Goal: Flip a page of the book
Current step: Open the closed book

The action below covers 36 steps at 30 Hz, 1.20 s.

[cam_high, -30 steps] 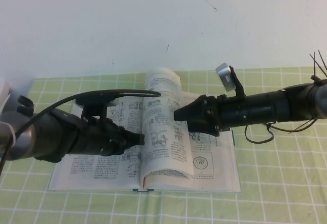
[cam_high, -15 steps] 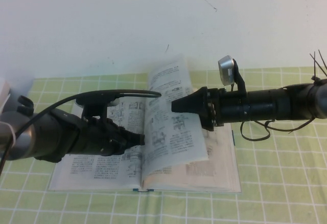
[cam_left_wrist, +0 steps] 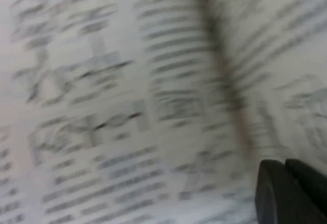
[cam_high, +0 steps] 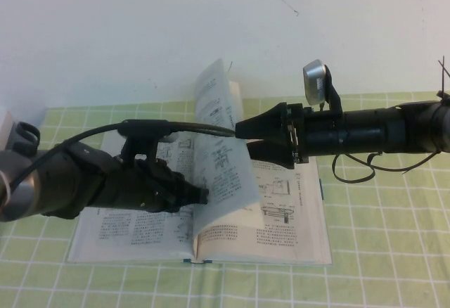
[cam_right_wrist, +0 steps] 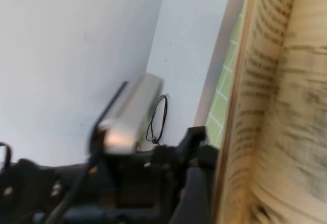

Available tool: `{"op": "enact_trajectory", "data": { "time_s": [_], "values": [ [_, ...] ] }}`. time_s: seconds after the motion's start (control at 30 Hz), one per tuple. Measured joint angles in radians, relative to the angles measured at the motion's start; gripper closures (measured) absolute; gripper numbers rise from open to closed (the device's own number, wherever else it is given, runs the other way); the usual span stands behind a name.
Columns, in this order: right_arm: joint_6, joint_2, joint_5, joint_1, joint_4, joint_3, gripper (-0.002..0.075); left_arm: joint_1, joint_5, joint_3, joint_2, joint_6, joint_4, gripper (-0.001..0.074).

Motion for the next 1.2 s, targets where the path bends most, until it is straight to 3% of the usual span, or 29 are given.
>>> {"op": "enact_trajectory", "data": {
  "time_s": [0.6, 0.9, 1.2],
  "values": [
    [-0.005, 0.000, -0.033, 0.032, -0.001, 0.000, 0.0144, -0.075, 0.142, 0.041, -0.168, -0.123, 0.243, 0.0738],
    [-0.009, 0.000, -0.033, 0.032, 0.000, 0.000, 0.0144, -0.350, -0.205, 0.261, -0.381, -0.140, 0.244, 0.0738],
    [-0.010, 0.000, -0.033, 0.032, 0.000, 0.000, 0.0144, -0.572, -0.386, 0.310, -0.356, -0.136, 0.223, 0.0738]
  ]
}}
